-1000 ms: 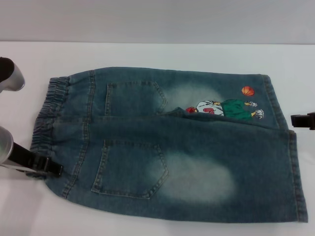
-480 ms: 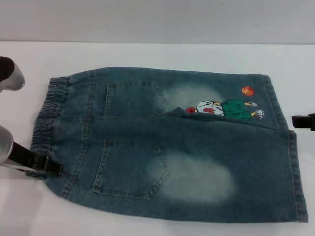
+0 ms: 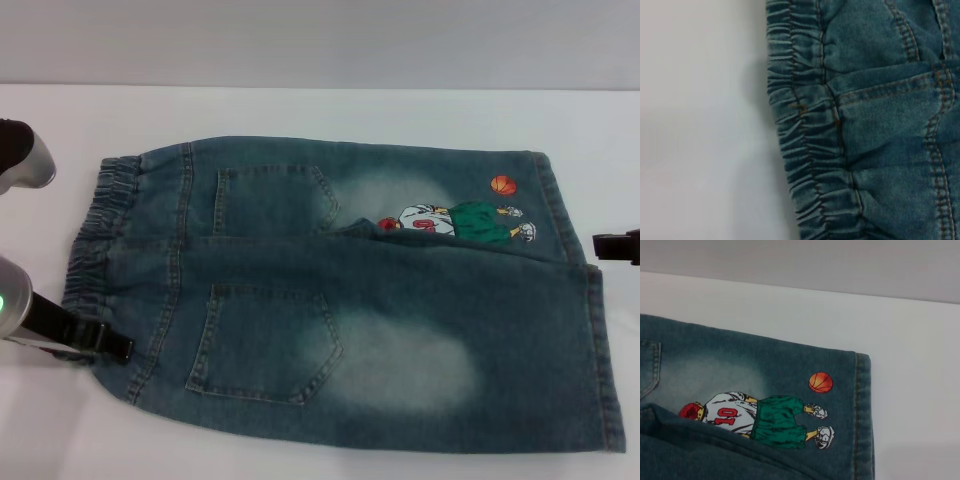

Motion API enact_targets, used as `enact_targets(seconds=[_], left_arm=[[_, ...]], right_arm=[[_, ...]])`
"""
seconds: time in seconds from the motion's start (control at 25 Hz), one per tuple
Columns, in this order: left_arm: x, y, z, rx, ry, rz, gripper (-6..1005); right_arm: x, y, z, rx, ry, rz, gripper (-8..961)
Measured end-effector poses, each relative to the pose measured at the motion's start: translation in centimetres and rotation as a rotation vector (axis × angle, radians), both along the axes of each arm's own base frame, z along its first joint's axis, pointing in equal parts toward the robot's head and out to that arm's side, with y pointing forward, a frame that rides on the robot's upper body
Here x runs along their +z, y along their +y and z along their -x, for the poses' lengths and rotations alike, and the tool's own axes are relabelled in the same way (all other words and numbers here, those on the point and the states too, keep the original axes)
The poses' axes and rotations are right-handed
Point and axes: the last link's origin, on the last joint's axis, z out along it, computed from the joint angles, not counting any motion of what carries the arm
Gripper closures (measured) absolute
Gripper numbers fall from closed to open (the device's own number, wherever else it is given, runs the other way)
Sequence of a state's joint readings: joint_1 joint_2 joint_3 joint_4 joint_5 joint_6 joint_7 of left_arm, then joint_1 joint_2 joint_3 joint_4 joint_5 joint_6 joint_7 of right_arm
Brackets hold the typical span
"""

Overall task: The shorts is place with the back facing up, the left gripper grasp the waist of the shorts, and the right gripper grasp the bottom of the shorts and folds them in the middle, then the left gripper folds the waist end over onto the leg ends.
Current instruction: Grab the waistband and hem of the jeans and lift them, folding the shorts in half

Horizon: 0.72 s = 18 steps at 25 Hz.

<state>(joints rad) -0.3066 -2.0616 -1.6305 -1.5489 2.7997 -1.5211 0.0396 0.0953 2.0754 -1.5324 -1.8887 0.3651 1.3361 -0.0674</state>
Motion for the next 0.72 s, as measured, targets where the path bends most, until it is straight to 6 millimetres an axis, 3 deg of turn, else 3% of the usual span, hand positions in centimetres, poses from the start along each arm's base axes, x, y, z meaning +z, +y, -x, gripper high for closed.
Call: enact_targets(seconds=[0.72], left_arm=[[0.12,0.11,0.39,0.01,0.016,-0.008,143]], right_arm=[[-0.05,-0.05,-0.1,-0.003,-0.001,0.003,314]])
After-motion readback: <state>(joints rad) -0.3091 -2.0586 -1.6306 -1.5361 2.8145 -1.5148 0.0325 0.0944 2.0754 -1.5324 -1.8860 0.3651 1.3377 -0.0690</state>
